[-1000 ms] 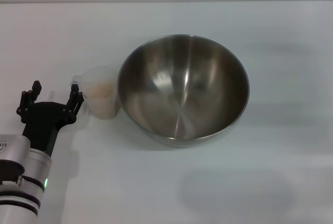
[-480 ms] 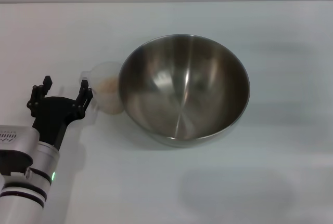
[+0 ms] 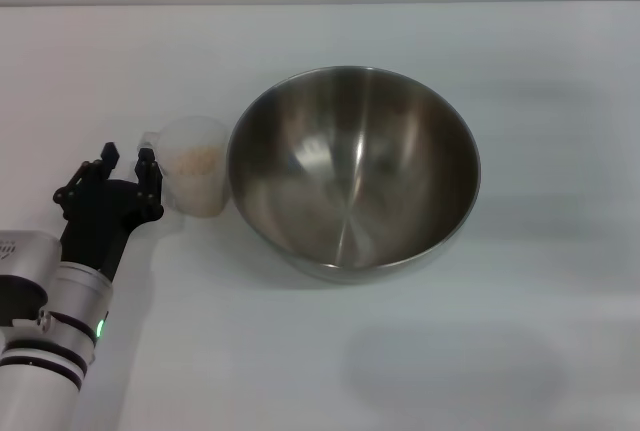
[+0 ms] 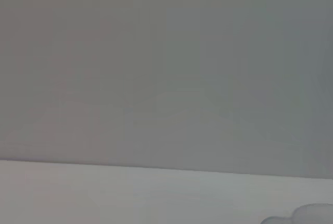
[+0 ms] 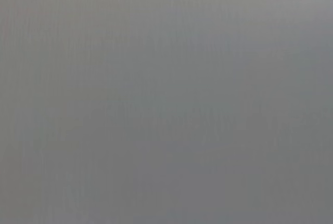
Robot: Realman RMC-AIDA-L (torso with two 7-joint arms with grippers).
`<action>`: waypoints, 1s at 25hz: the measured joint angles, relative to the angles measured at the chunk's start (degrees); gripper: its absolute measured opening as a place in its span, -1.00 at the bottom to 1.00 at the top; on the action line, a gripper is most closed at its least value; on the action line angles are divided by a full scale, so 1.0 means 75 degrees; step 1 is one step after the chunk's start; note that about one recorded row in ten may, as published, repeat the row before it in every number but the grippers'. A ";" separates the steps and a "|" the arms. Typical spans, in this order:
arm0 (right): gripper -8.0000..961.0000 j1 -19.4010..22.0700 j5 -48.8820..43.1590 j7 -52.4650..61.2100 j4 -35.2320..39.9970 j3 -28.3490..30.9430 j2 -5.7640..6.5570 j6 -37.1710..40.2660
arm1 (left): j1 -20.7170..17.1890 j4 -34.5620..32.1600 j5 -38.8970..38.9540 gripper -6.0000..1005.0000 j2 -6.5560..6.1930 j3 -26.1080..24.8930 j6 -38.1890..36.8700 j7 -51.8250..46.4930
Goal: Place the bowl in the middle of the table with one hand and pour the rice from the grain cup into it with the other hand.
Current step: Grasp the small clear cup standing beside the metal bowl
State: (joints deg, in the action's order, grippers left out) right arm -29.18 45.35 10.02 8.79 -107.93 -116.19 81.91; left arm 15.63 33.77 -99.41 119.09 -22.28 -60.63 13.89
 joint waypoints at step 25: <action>-0.30 -0.0048 0.0000 0.0000 0.0035 0.0000 0.0000 -0.0001 | 0.0145 0.0215 -0.0419 -0.94 -0.0051 -0.0060 0.0281 -0.0133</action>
State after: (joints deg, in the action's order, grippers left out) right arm -29.53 45.35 10.02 9.05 -107.93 -116.19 81.90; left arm 16.72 35.39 -102.56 118.71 -22.73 -58.53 12.89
